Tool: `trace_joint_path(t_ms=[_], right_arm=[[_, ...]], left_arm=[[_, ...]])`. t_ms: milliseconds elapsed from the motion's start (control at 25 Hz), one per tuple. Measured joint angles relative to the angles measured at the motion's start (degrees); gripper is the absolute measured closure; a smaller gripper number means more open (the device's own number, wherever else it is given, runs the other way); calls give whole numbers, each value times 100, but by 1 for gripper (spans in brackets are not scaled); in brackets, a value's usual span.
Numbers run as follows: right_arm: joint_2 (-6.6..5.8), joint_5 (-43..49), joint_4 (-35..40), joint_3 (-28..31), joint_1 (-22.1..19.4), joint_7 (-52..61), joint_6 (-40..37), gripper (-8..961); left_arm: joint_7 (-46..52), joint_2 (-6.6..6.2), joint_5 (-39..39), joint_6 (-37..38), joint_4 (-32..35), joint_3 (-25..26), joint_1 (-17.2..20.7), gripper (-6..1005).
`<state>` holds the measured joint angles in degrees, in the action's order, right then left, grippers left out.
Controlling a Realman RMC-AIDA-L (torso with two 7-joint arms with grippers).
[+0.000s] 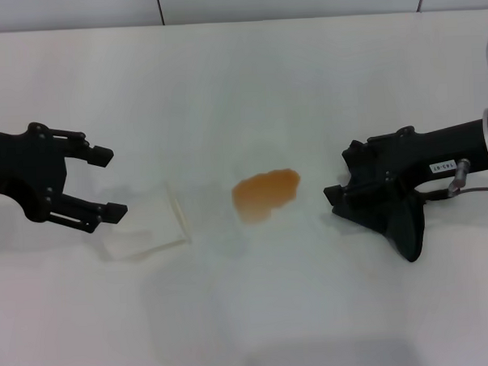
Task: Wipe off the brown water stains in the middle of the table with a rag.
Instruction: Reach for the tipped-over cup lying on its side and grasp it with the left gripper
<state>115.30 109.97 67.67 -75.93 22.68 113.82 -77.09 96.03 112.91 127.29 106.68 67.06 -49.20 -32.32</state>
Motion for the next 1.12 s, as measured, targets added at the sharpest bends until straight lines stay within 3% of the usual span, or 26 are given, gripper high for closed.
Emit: trace_joint_path(t_ms=[800,960,1120], right_arm=[[3,-2,0,0,1,59,1,162],[7,-12,-26,-4,1,67,29,162],[10,-74,-85,-25,-3,78,70,162]], left_arm=[[-11,-15,55,-79,-26,-18,-5,133],[-13,-96,230,-89,-45,7,-99,134],[11,-271,310,-149,-145,24,-284,135]])
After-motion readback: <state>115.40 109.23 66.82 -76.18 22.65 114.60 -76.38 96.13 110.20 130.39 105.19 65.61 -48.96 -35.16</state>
